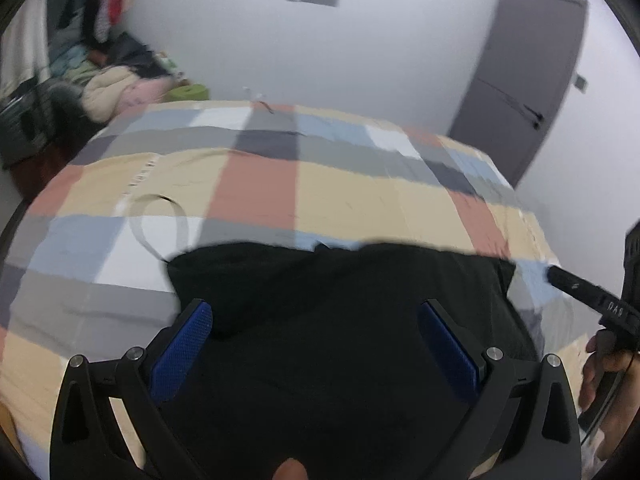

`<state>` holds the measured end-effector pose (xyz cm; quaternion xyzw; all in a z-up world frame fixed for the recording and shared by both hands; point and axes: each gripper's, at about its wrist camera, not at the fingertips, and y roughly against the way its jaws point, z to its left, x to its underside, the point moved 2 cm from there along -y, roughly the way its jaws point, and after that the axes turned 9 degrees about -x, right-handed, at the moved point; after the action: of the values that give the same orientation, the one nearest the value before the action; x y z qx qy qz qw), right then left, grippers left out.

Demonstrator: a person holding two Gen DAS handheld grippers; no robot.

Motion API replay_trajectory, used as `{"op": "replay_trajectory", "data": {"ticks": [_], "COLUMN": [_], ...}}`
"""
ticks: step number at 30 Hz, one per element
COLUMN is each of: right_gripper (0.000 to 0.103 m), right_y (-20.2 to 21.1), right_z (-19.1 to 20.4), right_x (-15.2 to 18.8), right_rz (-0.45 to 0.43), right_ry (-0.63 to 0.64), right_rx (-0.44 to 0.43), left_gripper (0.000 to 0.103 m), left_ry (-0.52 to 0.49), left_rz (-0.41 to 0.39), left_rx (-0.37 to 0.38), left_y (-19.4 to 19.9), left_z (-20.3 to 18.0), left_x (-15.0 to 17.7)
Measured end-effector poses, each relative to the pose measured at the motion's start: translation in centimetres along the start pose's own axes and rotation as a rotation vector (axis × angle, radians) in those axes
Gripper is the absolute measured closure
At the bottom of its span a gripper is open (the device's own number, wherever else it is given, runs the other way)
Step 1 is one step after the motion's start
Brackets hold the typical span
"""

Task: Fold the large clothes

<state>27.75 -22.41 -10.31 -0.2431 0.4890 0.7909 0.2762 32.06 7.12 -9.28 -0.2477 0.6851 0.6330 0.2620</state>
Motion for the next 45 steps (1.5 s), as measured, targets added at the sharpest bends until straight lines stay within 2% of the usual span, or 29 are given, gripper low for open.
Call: {"op": "replay_trajectory", "data": {"ticks": [1, 5, 9, 19, 28, 34, 39, 45], "right_gripper": [0.024, 0.026, 0.027, 0.024, 0.023, 0.027, 0.028, 0.028], "right_y": [-1.1, -5.4, -7.9, -11.7, -14.7, -14.5, -12.6, -10.5], "right_z": [0.5, 2.4, 2.6, 0.8, 0.2, -0.3, -2.9, -5.7], "right_x": [0.8, 4.4, 6.2, 5.8, 4.4, 3.9, 4.1, 4.8], "right_rz": [0.009, 0.052, 0.047, 0.059, 0.073, 0.083, 0.039, 0.014], "right_ry": [0.022, 0.125, 0.183, 0.16, 0.174, 0.207, 0.177, 0.181], "right_rx": [0.002, 0.012, 0.053, 0.056, 0.075, 0.091, 0.138, 0.176], "left_gripper": [0.0, 0.0, 0.0, 0.0, 0.0, 0.0, 0.0, 0.0], "left_ry": [-0.018, -0.139, -0.143, -0.092, -0.07, -0.057, -0.019, 0.004], "left_rz": [0.006, 0.025, 0.008, 0.026, 0.04, 0.043, 0.011, 0.008], "left_rx": [-0.002, -0.087, -0.079, -0.046, -0.057, -0.049, -0.072, -0.115], "left_y": [-0.8, -4.8, -7.4, -12.2, -15.4, -15.4, -14.5, -14.2], "left_z": [-0.8, -3.6, -3.9, -3.4, -2.7, -1.0, 1.7, 4.6], "left_x": [0.6, 3.4, 4.7, 3.6, 1.9, 1.8, 2.6, 3.5]}}
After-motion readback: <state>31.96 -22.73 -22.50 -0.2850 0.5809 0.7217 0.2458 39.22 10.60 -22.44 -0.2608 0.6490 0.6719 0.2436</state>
